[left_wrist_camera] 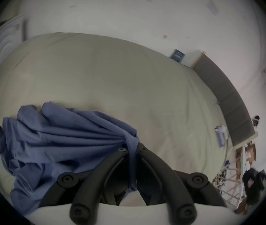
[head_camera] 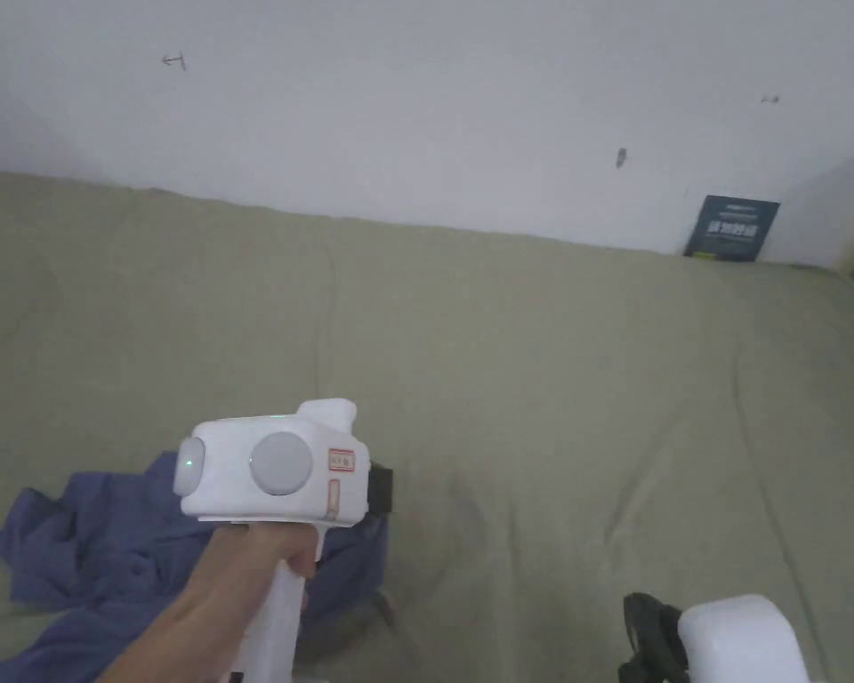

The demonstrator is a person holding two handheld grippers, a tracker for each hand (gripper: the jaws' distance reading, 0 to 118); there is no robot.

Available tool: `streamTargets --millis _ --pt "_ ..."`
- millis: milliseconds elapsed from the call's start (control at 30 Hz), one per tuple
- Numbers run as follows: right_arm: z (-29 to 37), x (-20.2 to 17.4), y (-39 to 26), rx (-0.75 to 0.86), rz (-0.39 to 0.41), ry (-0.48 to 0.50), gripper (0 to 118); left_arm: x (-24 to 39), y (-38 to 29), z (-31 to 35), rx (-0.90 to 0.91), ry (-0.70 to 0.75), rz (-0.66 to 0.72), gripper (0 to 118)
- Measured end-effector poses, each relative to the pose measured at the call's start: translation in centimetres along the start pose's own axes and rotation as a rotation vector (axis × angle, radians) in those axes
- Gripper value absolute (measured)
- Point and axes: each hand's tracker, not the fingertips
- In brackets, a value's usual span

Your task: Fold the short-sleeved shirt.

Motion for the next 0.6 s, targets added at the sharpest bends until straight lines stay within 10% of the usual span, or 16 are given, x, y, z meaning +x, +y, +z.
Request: streamTargets --millis 267,600 --pt "3.0 3.2 -3.3 -0.026 -0.112 -0.128 0 13.7 0.8 -10.3 -0.108 -0.137 -0.121 5" --pt "3.5 5.5 -5.6 -0.055 -0.215 -0.152 0 15.2 -1.7 -14.2 -0.166 -0.008 -0.183 10"
